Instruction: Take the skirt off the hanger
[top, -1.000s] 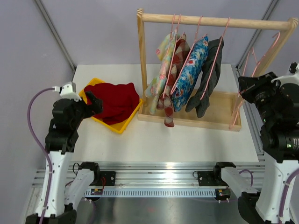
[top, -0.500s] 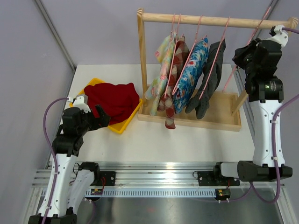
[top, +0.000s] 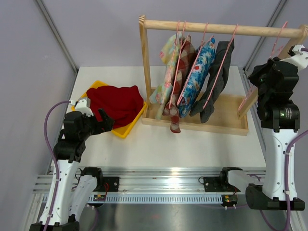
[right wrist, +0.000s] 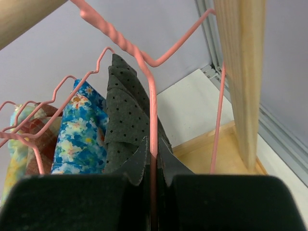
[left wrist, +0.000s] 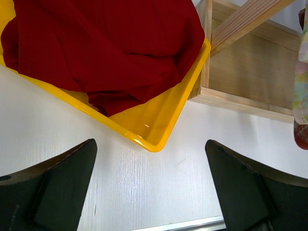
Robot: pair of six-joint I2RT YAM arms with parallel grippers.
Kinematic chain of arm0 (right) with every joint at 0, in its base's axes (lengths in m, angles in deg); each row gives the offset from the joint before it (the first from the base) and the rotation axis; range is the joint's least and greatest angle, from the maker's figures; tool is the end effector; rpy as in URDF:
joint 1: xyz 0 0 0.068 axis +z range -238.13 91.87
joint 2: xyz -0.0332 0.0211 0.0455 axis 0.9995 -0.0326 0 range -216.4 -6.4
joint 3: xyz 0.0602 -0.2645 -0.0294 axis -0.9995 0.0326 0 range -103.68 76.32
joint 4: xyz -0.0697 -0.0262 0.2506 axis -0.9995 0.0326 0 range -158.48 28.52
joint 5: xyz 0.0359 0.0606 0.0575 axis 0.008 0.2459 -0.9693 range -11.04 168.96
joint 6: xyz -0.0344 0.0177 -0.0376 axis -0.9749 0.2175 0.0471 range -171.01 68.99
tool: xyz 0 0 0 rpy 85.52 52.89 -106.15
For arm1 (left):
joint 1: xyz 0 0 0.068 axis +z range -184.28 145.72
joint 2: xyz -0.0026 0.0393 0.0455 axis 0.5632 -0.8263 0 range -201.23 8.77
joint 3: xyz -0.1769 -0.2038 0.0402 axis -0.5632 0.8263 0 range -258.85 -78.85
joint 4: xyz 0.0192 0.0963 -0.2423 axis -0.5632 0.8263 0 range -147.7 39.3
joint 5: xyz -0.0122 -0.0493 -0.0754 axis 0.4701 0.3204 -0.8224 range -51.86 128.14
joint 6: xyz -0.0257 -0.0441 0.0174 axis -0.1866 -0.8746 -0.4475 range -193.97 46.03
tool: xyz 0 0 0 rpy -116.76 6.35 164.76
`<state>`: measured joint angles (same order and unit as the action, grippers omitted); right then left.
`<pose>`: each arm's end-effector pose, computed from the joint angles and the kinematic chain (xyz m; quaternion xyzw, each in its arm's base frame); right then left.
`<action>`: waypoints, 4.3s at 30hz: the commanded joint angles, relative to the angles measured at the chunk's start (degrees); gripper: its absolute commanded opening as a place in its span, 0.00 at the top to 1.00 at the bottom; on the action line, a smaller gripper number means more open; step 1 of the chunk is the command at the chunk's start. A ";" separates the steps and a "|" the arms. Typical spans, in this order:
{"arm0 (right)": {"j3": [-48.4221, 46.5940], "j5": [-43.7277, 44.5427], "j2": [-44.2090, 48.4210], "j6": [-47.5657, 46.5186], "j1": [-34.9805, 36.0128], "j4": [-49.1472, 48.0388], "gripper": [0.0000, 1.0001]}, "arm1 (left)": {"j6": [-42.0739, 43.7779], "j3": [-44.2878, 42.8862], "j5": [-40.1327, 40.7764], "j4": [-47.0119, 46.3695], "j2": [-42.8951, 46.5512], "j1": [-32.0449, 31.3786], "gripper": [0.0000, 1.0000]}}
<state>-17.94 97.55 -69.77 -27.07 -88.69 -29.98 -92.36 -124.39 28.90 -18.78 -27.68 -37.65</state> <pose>0.1878 -0.0132 0.5125 0.2615 0.7031 0.0127 0.6611 0.1341 -0.0136 0.3139 -0.0727 0.8604 -0.1628 0.4775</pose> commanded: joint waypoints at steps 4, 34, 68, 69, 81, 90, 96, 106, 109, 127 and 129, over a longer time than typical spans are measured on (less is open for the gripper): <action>0.39 4.26 1.50 -4.17 -0.32 0.35 0.99 | 0.81 -0.25 -2.10 -2.53 0.50 -0.14 0.01; 29.28 -9.88 13.90 6.72 -0.32 8.61 0.03 | 1.08 0.01 -3.33 -2.97 0.85 -0.14 0.01; 25.70 -9.09 -33.39 2.69 -1.55 -7.74 0.37 | 1.17 0.19 -3.69 -3.14 1.11 -0.14 0.01; 25.96 -9.27 -34.18 2.77 -1.55 -7.91 0.39 | 1.17 0.19 -3.77 -3.14 1.11 -0.14 0.01; 27.72 -11.21 -36.12 2.25 -1.55 -9.67 0.76 | 1.17 0.10 -3.60 -3.23 1.29 -0.14 0.01; 28.25 -11.65 -36.21 1.98 -1.55 -9.59 0.91 | 1.17 0.27 -3.51 -3.06 1.73 -0.14 0.01; 27.55 -13.05 -33.06 1.89 -1.55 -7.84 1.00 | 1.25 0.10 -3.33 -3.14 1.73 -0.14 0.01; 26.50 -4.99 -7.66 4.09 -1.55 -0.36 1.00 | 1.25 0.10 -3.07 -3.14 2.08 -0.14 0.01; 26.32 -1.46 -3.08 3.92 -2.08 -0.18 1.00 | 1.25 0.10 -3.16 -3.06 2.08 -0.14 0.01; 13.06 -1.80 -24.41 9.80 -9.46 -2.82 1.00 | 1.08 0.19 -2.28 -2.97 2.87 -0.67 0.01; 11.47 -3.81 -29.07 10.33 -10.69 -2.38 1.00 | 0.99 0.28 -2.10 -2.88 3.14 -0.75 0.01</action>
<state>-3.95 95.69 -92.77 -18.26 -96.86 -31.24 -91.83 -124.33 27.20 -19.16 -25.43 -38.14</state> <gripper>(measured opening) 0.030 0.987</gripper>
